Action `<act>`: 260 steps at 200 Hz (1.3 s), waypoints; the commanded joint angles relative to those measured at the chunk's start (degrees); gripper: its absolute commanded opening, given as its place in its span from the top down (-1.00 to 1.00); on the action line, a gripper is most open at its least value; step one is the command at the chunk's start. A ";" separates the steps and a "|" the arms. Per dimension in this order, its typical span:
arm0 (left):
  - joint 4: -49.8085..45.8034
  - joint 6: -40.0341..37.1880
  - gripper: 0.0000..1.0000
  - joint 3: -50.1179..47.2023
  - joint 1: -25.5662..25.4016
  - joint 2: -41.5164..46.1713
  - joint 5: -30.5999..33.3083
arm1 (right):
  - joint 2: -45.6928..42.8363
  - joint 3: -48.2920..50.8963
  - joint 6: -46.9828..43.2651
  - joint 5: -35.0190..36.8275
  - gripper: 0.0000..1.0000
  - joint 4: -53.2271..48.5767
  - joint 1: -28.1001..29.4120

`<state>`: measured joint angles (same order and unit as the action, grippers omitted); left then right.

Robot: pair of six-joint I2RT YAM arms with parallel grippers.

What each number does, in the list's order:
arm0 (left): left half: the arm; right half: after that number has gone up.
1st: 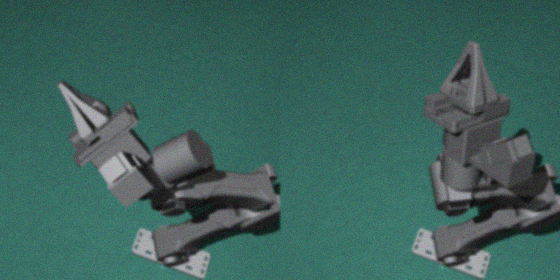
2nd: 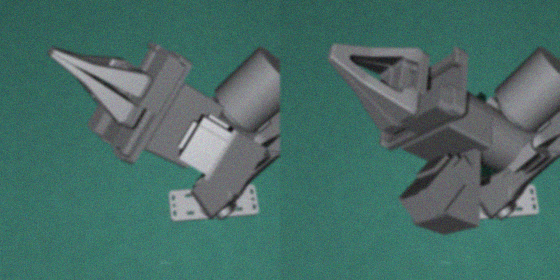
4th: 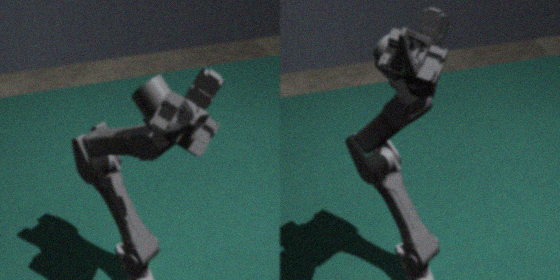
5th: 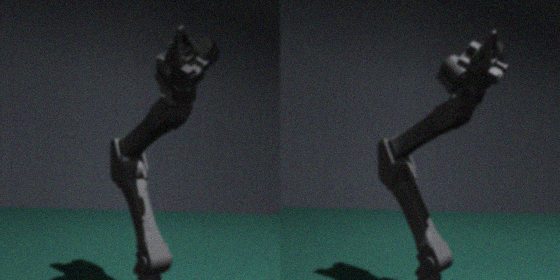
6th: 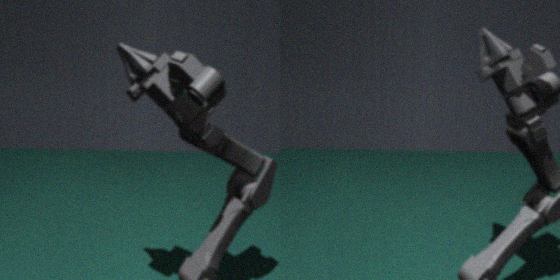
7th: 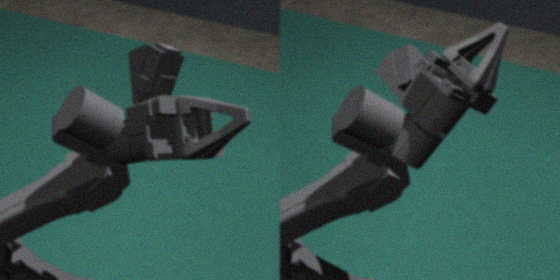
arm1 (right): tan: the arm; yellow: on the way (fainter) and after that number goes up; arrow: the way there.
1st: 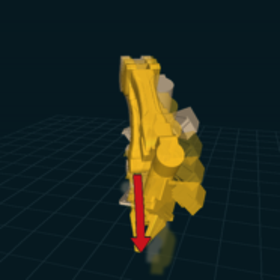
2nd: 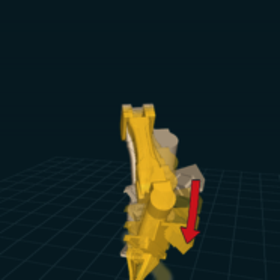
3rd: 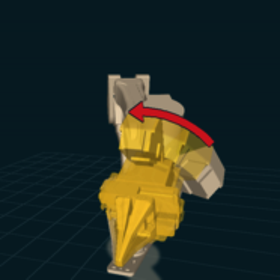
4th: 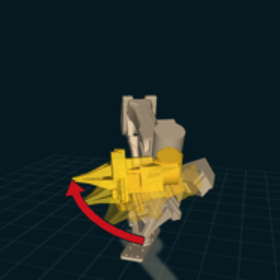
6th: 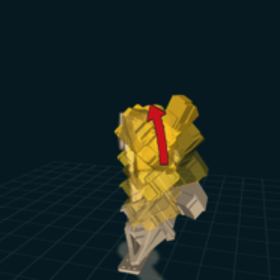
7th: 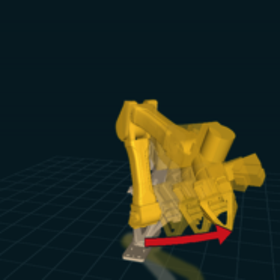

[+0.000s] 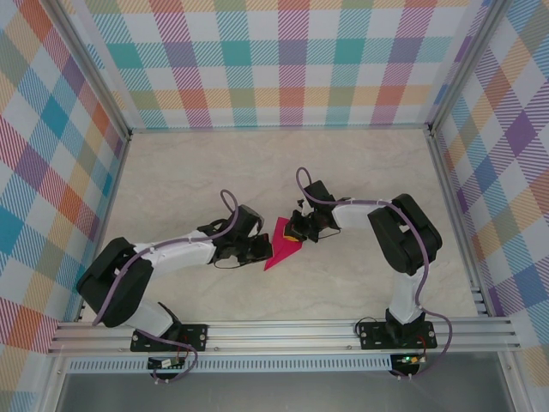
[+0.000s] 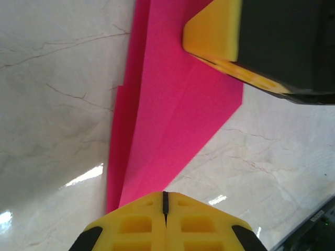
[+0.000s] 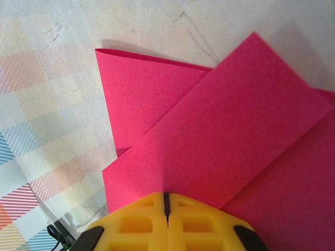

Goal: Fold a paper plane with a square sheet of paper (pick it up from the middle)
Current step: Fourth fold the wing at the center of the table.

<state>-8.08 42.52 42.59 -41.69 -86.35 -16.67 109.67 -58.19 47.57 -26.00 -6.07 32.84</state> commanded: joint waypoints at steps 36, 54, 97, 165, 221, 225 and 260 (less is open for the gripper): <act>2.12 0.96 0.98 -1.16 -0.60 -3.96 -0.87 | 3.98 2.30 0.05 7.89 0.94 -4.91 0.34; 0.99 0.81 1.00 -1.80 -0.72 -4.34 -0.61 | 3.56 2.30 0.05 7.81 0.93 -4.96 0.34; -0.99 0.12 1.00 -3.85 -0.74 -3.80 -0.88 | 1.93 1.00 -0.46 7.98 0.94 -6.22 0.36; -2.19 -0.43 1.00 -4.27 -0.81 -4.62 -0.32 | -6.31 -0.15 -2.52 4.56 0.88 -5.55 0.47; -1.60 -0.82 1.00 -3.95 -0.78 -4.61 -1.35 | -11.10 2.82 -2.18 2.03 0.86 -3.04 4.41; -1.59 -0.85 1.00 -3.93 -0.83 -4.62 -1.31 | -10.86 2.82 -1.99 1.96 0.87 -2.84 4.77; -1.68 -0.72 1.00 -3.83 -0.80 -4.62 -1.10 | -7.90 2.57 -0.65 1.24 0.88 -1.53 7.57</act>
<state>-6.20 42.41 39.83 -41.89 -90.15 -17.28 99.42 -55.96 46.15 -23.29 -8.82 38.83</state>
